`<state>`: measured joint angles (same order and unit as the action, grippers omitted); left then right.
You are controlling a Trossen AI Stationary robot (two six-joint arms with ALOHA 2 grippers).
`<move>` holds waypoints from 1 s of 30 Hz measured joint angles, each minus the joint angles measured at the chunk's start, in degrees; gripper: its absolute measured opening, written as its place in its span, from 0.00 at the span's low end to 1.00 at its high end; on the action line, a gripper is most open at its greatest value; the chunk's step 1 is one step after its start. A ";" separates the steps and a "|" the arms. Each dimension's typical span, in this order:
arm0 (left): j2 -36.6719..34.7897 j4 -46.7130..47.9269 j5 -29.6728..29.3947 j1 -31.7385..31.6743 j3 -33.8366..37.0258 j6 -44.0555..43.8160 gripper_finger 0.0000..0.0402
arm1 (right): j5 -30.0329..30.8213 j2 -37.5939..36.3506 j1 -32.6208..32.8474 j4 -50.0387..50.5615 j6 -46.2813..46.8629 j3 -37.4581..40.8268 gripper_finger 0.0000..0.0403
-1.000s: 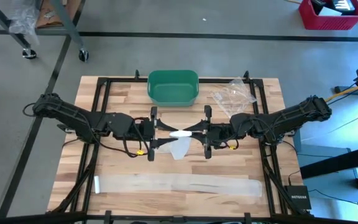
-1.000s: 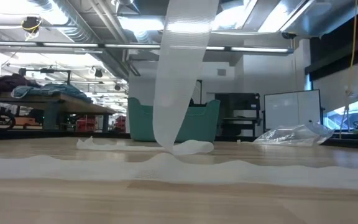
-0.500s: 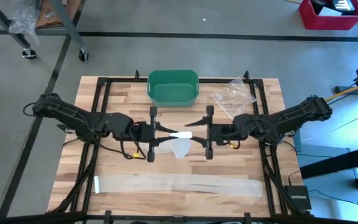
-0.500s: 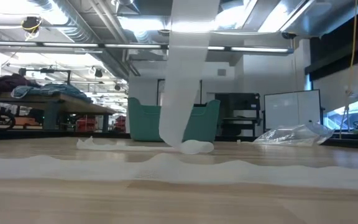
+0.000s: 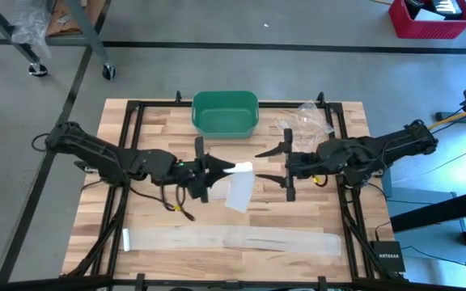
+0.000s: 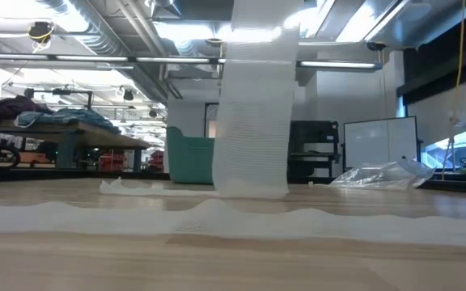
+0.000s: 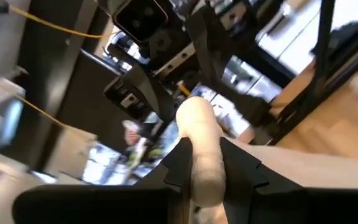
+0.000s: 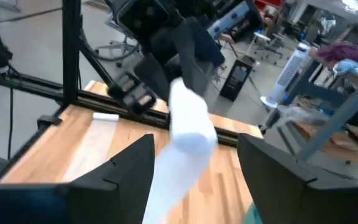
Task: Roll bandage
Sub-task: Roll the top white bandage
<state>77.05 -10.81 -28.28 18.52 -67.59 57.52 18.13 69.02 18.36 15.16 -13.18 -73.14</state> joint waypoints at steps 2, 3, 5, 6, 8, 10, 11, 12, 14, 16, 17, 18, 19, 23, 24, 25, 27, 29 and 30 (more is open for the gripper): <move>0.82 -0.82 -0.47 -0.27 0.02 3.44 0.13 | -3.16 0.38 -0.92 -1.91 -1.34 -0.02 0.58; 1.13 -1.22 -0.58 -0.29 0.02 4.56 0.13 | -4.63 0.71 -1.62 -2.41 -1.98 -0.02 0.58; 1.34 -2.30 -0.81 -0.20 0.02 5.92 0.13 | -6.38 1.40 -2.99 -2.82 -2.07 -0.02 0.58; 1.34 -2.40 -1.01 -0.02 0.02 6.40 0.13 | -7.24 1.57 -3.51 -2.56 -2.08 0.02 0.58; 1.34 -2.61 -1.99 0.38 0.02 7.04 0.13 | -8.44 1.74 -4.25 -2.44 -2.07 0.03 0.58; 1.34 -3.35 -2.78 0.66 0.02 7.09 0.13 | -8.66 1.74 -4.67 -2.23 -2.11 0.02 0.58; 1.34 -3.74 -2.83 0.87 0.02 7.19 0.13 | -8.70 1.74 -4.66 -2.24 -2.30 0.02 0.58; 1.34 -3.74 -2.91 1.03 0.02 7.39 0.13 | -8.70 1.75 -4.65 -2.50 -2.67 0.02 0.58; 1.32 -3.77 -3.03 1.27 0.02 7.42 0.13 | -8.72 1.76 -4.65 -4.19 -3.55 0.02 0.58; 1.34 -3.52 -3.01 1.32 0.02 7.18 0.13 | -8.72 1.76 -4.60 -5.52 -3.59 0.02 0.57; 1.34 -3.50 -3.07 1.38 0.02 7.16 0.13 | -8.70 1.76 -4.52 -5.65 -3.61 0.02 0.57; 1.34 -3.60 -3.17 1.40 0.02 7.24 0.13 | -8.72 1.76 -4.52 -5.64 -3.59 0.02 0.55; 1.34 -3.74 -3.27 1.42 0.02 7.48 0.13 | -8.72 1.78 -4.52 -5.50 -3.54 0.02 0.53; 1.34 -3.71 -3.35 1.43 0.02 7.55 0.14 | -8.70 2.79 -4.52 -4.53 -2.27 0.02 0.43; 1.34 -3.72 -3.40 1.43 0.02 7.51 0.14 | -8.68 3.40 -4.52 -4.98 -2.26 0.02 0.41; 1.34 -3.74 -3.51 1.43 0.02 7.47 0.14 | -8.70 3.89 -4.52 -5.40 -2.33 0.03 0.39; 1.34 -3.64 -3.67 1.43 0.02 7.59 0.14 | -8.70 4.75 -4.52 -6.42 -2.94 0.04 0.36; 1.34 -3.37 -3.69 1.47 0.02 7.56 0.14 | -8.18 5.06 -4.52 -6.71 -4.24 0.04 0.34; 1.34 -3.36 -3.71 1.47 0.02 7.49 0.14 | -7.66 5.10 -4.52 -6.68 -4.88 0.04 0.32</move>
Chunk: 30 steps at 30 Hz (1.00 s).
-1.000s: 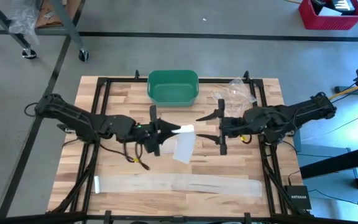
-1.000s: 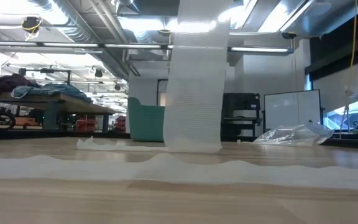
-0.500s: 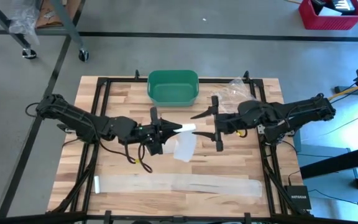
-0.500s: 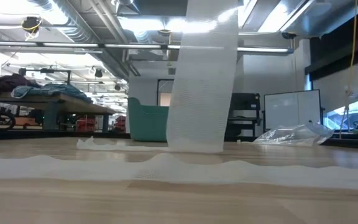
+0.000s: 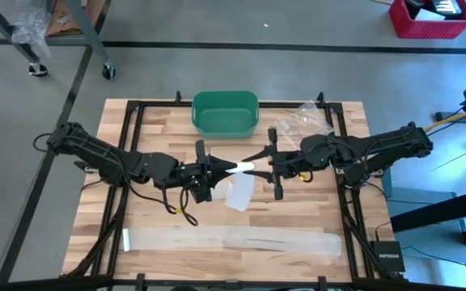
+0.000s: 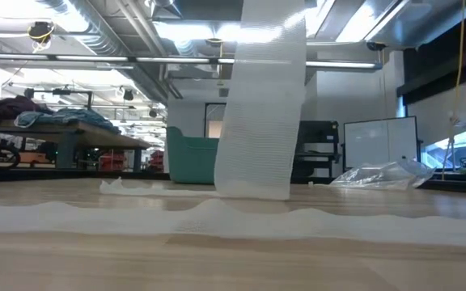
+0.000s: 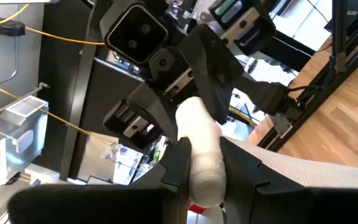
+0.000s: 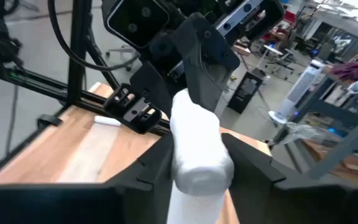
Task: Roll bandage
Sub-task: Roll the top white bandage
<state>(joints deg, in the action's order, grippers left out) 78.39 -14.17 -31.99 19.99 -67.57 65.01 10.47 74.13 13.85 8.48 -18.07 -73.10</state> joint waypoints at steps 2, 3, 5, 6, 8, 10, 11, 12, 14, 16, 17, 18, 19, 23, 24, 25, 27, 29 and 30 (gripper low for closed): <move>0.00 0.08 -0.15 0.00 0.00 0.11 0.14 | 0.45 0.07 0.00 -0.05 -0.24 0.00 0.28; 0.00 0.06 -0.32 0.00 0.00 0.11 0.15 | 0.28 0.07 0.00 -0.19 -0.24 0.00 0.25; 0.00 -0.01 -0.45 0.00 0.00 0.13 0.15 | -0.64 0.07 0.00 -0.71 -0.26 0.00 0.18; -0.01 -0.06 -0.45 0.00 0.00 0.08 0.15 | -0.94 0.04 0.00 -0.92 -0.26 0.00 0.15; -0.02 -0.08 -0.43 0.00 0.00 -0.25 0.15 | -1.04 -0.02 0.00 -0.79 -0.68 0.00 0.10; -0.02 -0.06 -1.50 0.20 0.00 -1.89 0.15 | -0.90 -0.04 0.00 -0.68 -3.08 0.00 0.09; -0.01 -0.10 -3.51 0.45 -0.01 -3.25 0.15 | -0.74 -0.04 -0.03 -0.67 -4.97 0.00 0.09; 0.00 0.02 -5.56 0.77 -0.01 -4.99 0.15 | -0.60 -0.04 -0.05 -0.51 -7.30 0.00 0.09; -0.15 0.34 -7.05 1.50 0.00 -11.06 0.15 | -0.07 -0.04 -0.07 -0.45 -11.10 0.04 0.10; -0.92 0.40 -7.10 2.49 -0.02 -17.17 0.15 | 0.55 -0.02 -0.02 -1.47 -13.78 0.04 0.12; -1.44 0.68 -7.30 3.05 -0.02 -19.60 0.15 | 0.97 -0.02 -0.02 -1.85 -15.14 0.04 0.12; -1.95 1.55 -7.52 3.64 -0.02 -21.62 0.15 | 1.05 -0.04 -0.02 -1.87 -16.63 0.02 0.12; -2.44 2.48 -7.67 4.18 -0.02 -23.31 0.15 | 1.10 -0.06 0.00 -1.78 -17.62 0.02 0.11; -4.46 6.10 -8.05 4.69 0.00 -31.02 0.16 | 0.50 -0.39 0.01 -1.25 -19.27 0.02 0.09; -5.05 7.01 -8.39 4.77 0.00 -32.26 0.17 | 0.53 -0.72 0.02 -0.81 -19.51 0.02 0.09; -5.60 7.32 -8.49 4.80 -0.01 -33.43 0.20 | 0.55 -0.93 0.05 -1.01 -19.53 0.00 0.09; -6.15 7.87 -8.43 4.83 -0.07 -35.73 0.27 | 0.53 -0.96 0.07 -1.24 -19.49 -0.15 0.11; -6.29 8.45 -8.32 5.03 -0.04 -37.59 0.35 | 0.53 -0.67 0.07 -0.74 -19.51 -0.02 0.11; -6.48 8.96 -8.34 5.30 0.02 -37.86 0.38 | 0.51 -0.63 0.07 -0.79 -19.51 0.02 0.11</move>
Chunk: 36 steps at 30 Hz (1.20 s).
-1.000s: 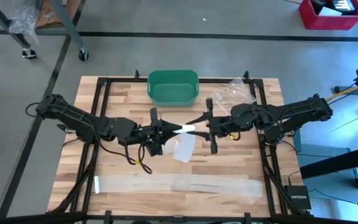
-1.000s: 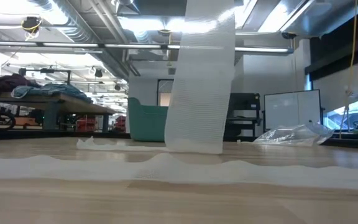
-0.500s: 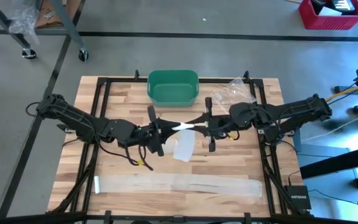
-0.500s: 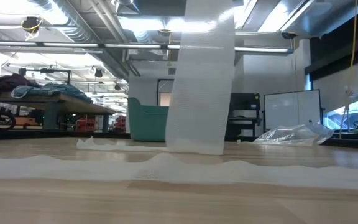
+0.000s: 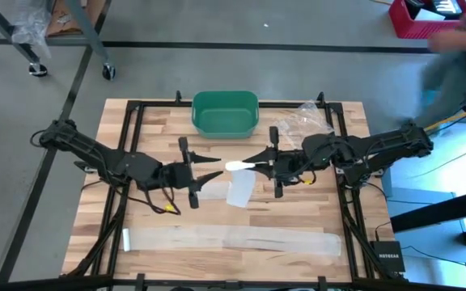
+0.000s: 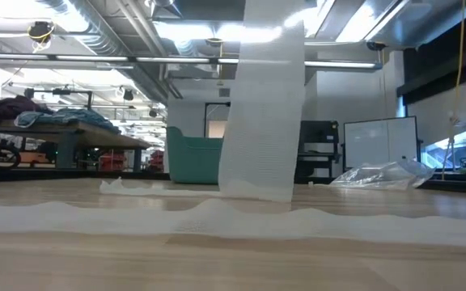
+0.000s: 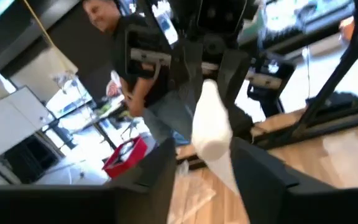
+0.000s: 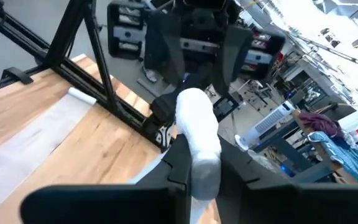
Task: Roll bandage
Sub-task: Roll the top white bandage
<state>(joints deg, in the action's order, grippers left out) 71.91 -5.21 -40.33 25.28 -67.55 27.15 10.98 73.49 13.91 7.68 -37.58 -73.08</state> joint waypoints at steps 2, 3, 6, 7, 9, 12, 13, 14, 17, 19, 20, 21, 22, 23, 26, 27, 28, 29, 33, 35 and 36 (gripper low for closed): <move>-0.43 -0.04 -0.01 0.23 0.06 -2.02 0.45 | 0.00 -0.57 0.00 -0.03 -0.30 0.00 0.10; -0.77 -0.35 0.02 0.19 0.04 -3.48 0.47 | 0.05 -0.85 0.00 -0.08 -0.45 -0.02 0.10; -0.92 0.04 0.37 -0.92 -0.06 -8.73 0.52 | 0.43 -1.27 0.00 1.81 -3.79 -0.10 0.10; -0.70 0.36 0.54 -1.40 -0.06 -10.64 0.52 | 0.44 -1.24 0.01 2.70 -5.75 -0.08 0.11; -0.01 0.67 1.42 -2.23 -0.04 -13.51 0.53 | 0.71 -1.16 0.90 3.65 -8.67 -0.01 0.10; 0.27 0.38 4.92 -2.80 0.01 -16.43 0.53 | 2.57 -0.84 2.75 3.33 -14.14 -0.01 0.10; 0.23 0.14 6.27 -2.95 -0.02 -17.40 0.53 | 3.34 -0.65 3.49 2.67 -16.14 -0.02 0.10; 0.23 0.05 7.61 -3.07 -0.02 -18.05 0.53 | 4.16 -0.43 4.38 2.41 -18.44 -0.02 0.10; 0.32 0.11 8.68 -3.36 -0.02 -18.88 0.53 | 6.23 0.04 6.40 2.35 -23.99 0.00 0.10; 0.32 0.02 8.59 -3.57 -0.02 -18.85 0.53 | 8.15 0.20 7.58 2.19 -25.35 0.00 0.10; 0.30 0.04 8.61 -3.72 -0.02 -19.11 0.53 | 9.08 0.27 8.00 1.85 -25.84 0.00 0.10; 0.29 0.02 8.69 -3.76 -0.02 -19.60 0.53 | 9.59 0.36 8.35 1.43 -26.46 0.00 0.10; 0.31 0.16 9.45 -4.12 -0.02 -20.40 0.53 | 9.62 0.57 8.58 0.66 -27.28 0.00 0.10; 0.60 0.41 10.91 -4.57 -0.02 -20.75 0.53 | 9.60 0.67 8.72 -0.17 -27.83 0.00 0.10; 1.75 -0.40 13.48 -5.44 0.18 -22.07 0.53 | 8.85 1.01 8.66 -0.70 -28.80 -0.02 0.10; 2.19 -1.06 14.14 -5.84 0.18 -22.13 0.53 | 8.93 1.11 8.63 -0.61 -28.81 -0.02 0.10; 2.44 -1.46 14.50 -6.02 0.21 -21.96 0.53 | 9.02 1.36 8.62 -0.63 -28.82 -0.02 0.10; 2.60 -1.86 14.68 -6.04 0.27 -22.05 0.53 | 9.20 1.54 8.58 -0.78 -28.86 -0.02 0.10; 2.63 -2.67 15.40 -6.12 0.27 -23.76 0.53 | 8.55 1.66 8.63 -1.33 -28.37 -0.02 0.10; 3.34 -3.11 16.98 -6.53 0.25 -24.29 0.53 | 8.55 1.66 8.65 -1.18 -28.26 -0.02 0.10; 3.80 -3.51 17.64 -6.63 0.25 -24.93 0.53 | 8.85 1.66 8.66 -1.15 -28.26 -0.02 0.10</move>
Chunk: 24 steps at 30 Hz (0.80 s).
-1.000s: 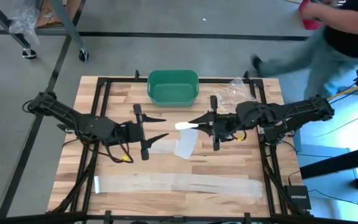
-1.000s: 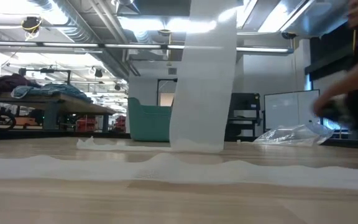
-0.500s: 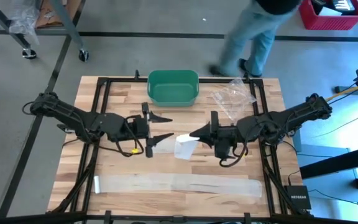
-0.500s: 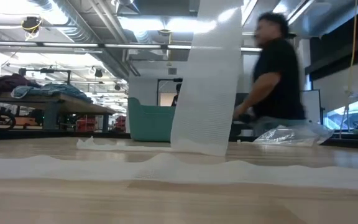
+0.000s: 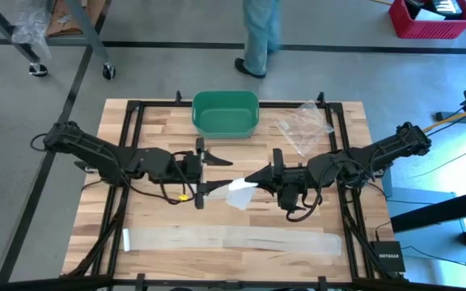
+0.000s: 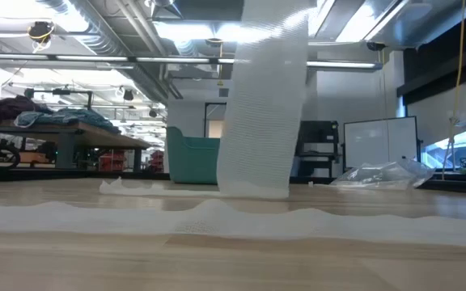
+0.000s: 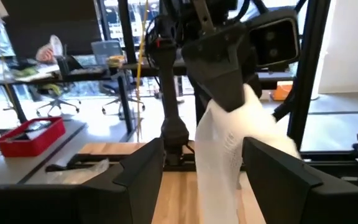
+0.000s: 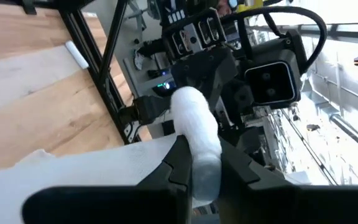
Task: Roll bandage
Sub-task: Roll the top white bandage
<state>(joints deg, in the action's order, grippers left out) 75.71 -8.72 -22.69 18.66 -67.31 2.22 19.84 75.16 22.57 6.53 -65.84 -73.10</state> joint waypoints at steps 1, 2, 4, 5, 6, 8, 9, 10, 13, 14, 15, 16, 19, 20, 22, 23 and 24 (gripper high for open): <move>0.27 -0.39 0.44 -0.18 0.00 -0.42 0.53 | 0.18 0.00 -0.02 0.12 -0.04 0.00 0.10; 0.30 -0.43 0.60 -0.30 0.02 -0.61 0.53 | 0.67 -0.02 -0.02 0.10 -0.03 0.00 0.10; 0.24 -0.49 0.69 -0.33 0.02 -1.07 0.53 | 1.35 -0.02 -0.02 0.12 0.12 0.00 0.10; 0.17 -0.48 0.69 -0.33 0.02 -1.23 0.53 | 1.45 -0.02 -0.02 0.39 0.54 0.00 0.10; 0.17 -0.42 0.69 -0.26 0.02 -1.29 0.53 | 1.46 -0.02 -0.02 0.82 1.01 0.00 0.10; 0.01 -0.09 0.72 0.03 0.02 -1.16 0.53 | 1.62 -0.02 -0.02 1.62 1.51 0.00 0.10; -0.12 -0.12 0.71 0.08 0.02 -0.85 0.53 | 1.78 -0.02 -0.02 1.87 1.53 0.00 0.10; -0.28 -0.32 0.73 0.09 0.02 -0.77 0.53 | 2.24 -0.02 -0.02 2.41 1.53 0.00 0.10; -0.68 -0.72 1.45 0.18 0.02 -0.80 0.53 | 3.33 -0.04 -0.10 3.61 2.51 0.00 0.10; -0.68 -0.58 1.60 0.22 0.02 -0.85 0.53 | 3.88 -0.04 -0.13 3.58 2.67 0.00 0.10; -0.68 -0.38 1.88 0.24 0.02 -0.73 0.53 | 4.62 -0.04 -0.13 3.42 2.63 0.00 0.10; -0.66 -0.32 2.70 0.21 0.02 -0.46 0.53 | 5.47 -0.04 -0.13 3.01 2.64 0.00 0.10; -0.66 -0.34 3.70 0.14 0.02 -0.55 0.53 | 6.18 -0.04 -0.08 1.42 2.62 0.00 0.10; -0.66 -0.27 3.69 0.15 0.02 -0.76 0.53 | 5.77 -0.04 -0.09 0.70 2.60 0.00 0.10; -0.46 0.18 3.69 -0.09 0.02 -0.93 0.53 | 3.35 -0.06 -0.09 0.14 2.64 -0.02 0.10; -0.17 0.09 3.67 -0.35 0.01 -0.94 0.53 | 2.57 -0.07 -0.09 0.14 2.63 -0.02 0.10; -0.03 0.16 3.50 -0.55 0.00 -0.94 0.53 | 2.41 -0.03 -0.09 0.14 2.63 -0.02 0.10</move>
<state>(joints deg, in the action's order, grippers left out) 75.68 -8.56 -19.19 18.11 -67.31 1.28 22.25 75.13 22.48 6.68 -63.21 -73.12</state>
